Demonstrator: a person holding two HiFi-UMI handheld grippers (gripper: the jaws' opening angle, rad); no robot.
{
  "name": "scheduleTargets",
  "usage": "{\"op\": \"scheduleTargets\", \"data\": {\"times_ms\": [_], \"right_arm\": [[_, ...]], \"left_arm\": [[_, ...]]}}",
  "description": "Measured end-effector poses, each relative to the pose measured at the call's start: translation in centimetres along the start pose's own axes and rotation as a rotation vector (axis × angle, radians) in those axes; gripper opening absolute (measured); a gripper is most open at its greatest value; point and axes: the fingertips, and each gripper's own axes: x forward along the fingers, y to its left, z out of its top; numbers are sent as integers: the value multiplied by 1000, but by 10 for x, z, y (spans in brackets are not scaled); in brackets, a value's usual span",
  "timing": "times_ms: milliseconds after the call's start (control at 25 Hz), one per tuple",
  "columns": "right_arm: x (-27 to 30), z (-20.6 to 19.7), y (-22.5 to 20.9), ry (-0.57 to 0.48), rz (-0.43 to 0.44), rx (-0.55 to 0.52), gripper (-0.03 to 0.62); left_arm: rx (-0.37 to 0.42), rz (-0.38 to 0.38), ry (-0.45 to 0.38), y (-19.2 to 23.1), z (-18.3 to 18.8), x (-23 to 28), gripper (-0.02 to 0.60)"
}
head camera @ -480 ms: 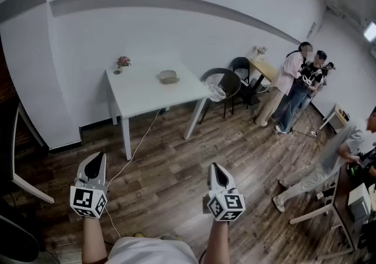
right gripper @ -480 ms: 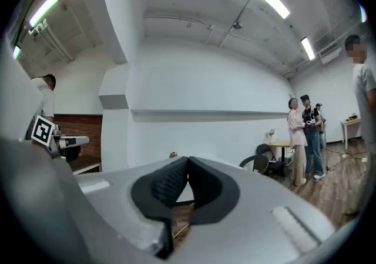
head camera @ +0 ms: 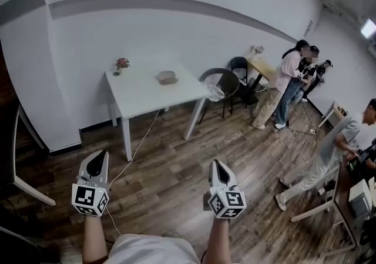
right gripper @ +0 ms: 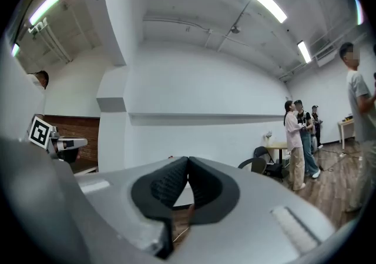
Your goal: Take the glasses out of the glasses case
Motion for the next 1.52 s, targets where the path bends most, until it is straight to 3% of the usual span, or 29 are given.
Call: {"op": "scheduleTargets", "data": {"times_ms": [560, 720, 1200, 1520], "right_arm": [[-4, -2, 15, 0, 16, 5, 3], [0, -2, 20, 5, 24, 7, 3], [10, -9, 32, 13, 28, 6, 3], [20, -15, 18, 20, 16, 30, 3]], "left_arm": [[-12, -23, 10, 4, -3, -11, 15], [-24, -31, 11, 6, -2, -11, 91], [-52, -30, 20, 23, -15, -10, 91], [-48, -65, 37, 14, -26, 10, 91]]}}
